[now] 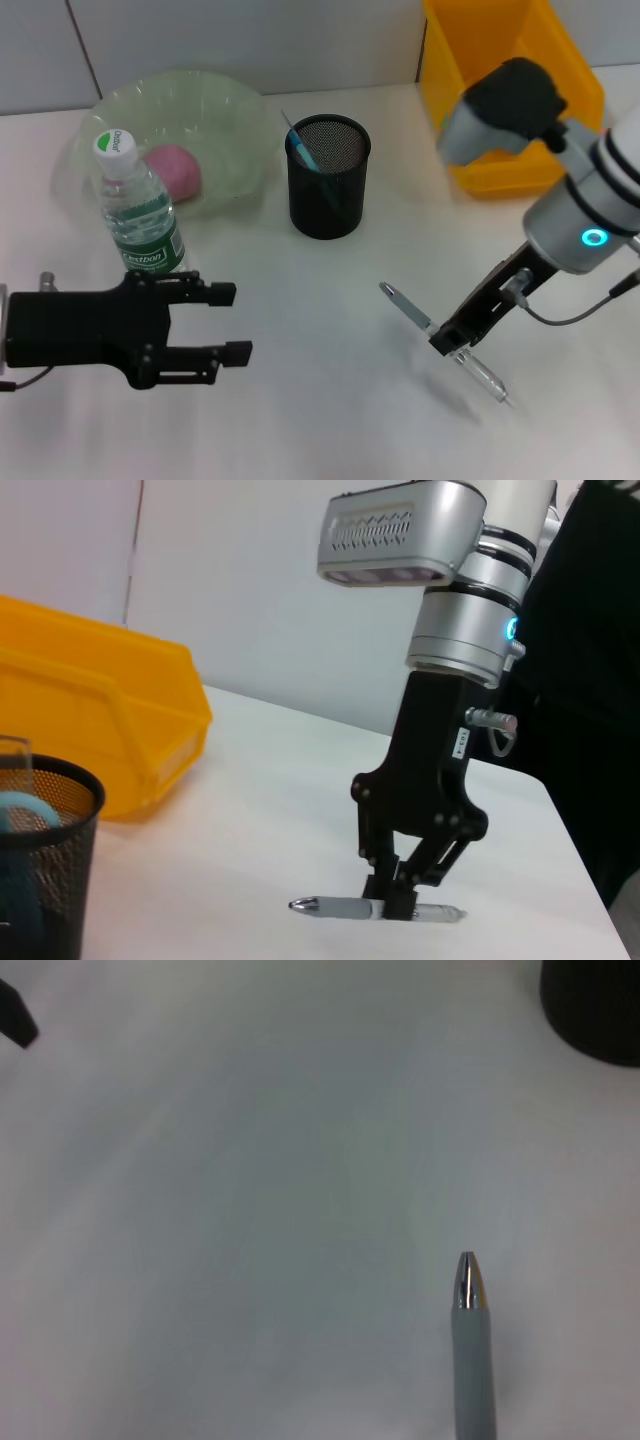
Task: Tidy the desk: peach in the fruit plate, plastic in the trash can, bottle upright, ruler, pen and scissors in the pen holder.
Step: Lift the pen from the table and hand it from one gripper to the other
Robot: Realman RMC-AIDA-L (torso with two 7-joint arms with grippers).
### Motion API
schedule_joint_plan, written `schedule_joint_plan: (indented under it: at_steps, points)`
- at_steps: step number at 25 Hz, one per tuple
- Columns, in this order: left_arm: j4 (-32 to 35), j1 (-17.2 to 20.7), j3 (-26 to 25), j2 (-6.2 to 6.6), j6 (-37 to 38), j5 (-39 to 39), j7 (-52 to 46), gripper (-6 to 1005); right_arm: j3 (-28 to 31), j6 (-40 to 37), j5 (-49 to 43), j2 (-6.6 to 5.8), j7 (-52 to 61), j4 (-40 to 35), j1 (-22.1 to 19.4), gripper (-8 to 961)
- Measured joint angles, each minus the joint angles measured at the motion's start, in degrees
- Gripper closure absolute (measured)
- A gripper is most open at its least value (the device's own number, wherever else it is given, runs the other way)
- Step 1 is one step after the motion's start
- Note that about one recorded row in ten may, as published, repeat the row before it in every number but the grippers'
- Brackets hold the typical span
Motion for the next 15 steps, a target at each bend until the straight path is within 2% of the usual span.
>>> schedule_joint_plan:
  at_steps: [8,15]
  points:
    - [1.1,0.2,-2.5,0.41,1.0,0.2,0.3,371,12.7,-2.9,9.2,-0.05,-6.9,2.8,-3.2,829]
    - [1.2,0.3,-3.5,0.44,1.1,0.2,2.1,372,21.9,-5.2,16.8,-0.22,-12.1,11.5,-4.1,829]
